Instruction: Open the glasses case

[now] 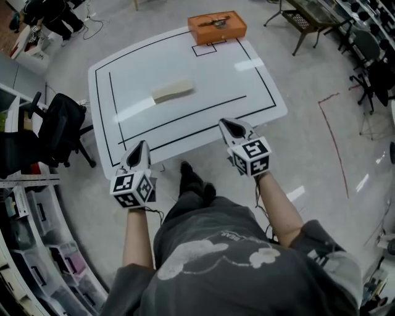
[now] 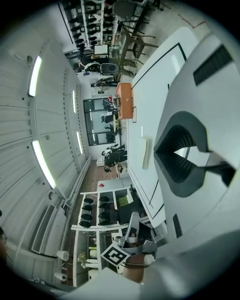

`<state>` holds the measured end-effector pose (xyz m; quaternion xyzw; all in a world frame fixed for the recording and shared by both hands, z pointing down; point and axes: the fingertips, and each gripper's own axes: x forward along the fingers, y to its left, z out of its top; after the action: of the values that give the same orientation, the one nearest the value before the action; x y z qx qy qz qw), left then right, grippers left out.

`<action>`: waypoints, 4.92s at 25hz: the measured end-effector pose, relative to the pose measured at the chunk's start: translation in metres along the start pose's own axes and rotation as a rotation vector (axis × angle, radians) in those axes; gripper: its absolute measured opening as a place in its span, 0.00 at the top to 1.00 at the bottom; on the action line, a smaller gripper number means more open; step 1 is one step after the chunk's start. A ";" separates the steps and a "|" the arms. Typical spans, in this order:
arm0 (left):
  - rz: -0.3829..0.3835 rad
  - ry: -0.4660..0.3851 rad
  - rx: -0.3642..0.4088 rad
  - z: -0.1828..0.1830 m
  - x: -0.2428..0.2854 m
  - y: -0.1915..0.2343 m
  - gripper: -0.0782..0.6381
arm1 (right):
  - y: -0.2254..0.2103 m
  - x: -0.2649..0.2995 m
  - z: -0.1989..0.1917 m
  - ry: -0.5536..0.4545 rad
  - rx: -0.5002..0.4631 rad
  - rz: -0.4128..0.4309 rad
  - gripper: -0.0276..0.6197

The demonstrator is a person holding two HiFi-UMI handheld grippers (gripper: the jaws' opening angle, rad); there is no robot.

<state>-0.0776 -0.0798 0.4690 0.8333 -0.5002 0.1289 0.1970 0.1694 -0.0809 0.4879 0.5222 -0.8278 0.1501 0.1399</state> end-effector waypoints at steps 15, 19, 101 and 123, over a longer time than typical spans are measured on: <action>-0.113 0.145 -0.007 0.009 0.122 0.039 0.89 | -0.036 0.091 0.043 0.067 -0.044 -0.060 0.95; -0.131 0.199 -0.004 0.005 0.146 0.045 0.89 | -0.038 0.112 0.040 0.085 -0.039 -0.069 0.95; 0.017 0.358 -0.028 -0.023 0.203 0.052 0.89 | -0.031 0.226 0.034 0.341 -0.689 0.557 0.80; 0.027 0.369 -0.007 -0.024 0.204 0.052 0.89 | -0.046 0.259 0.053 0.283 -0.623 0.459 0.88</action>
<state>-0.0285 -0.2502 0.5847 0.7882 -0.4670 0.2803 0.2864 0.0996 -0.3340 0.5450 0.2309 -0.9012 -0.0101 0.3667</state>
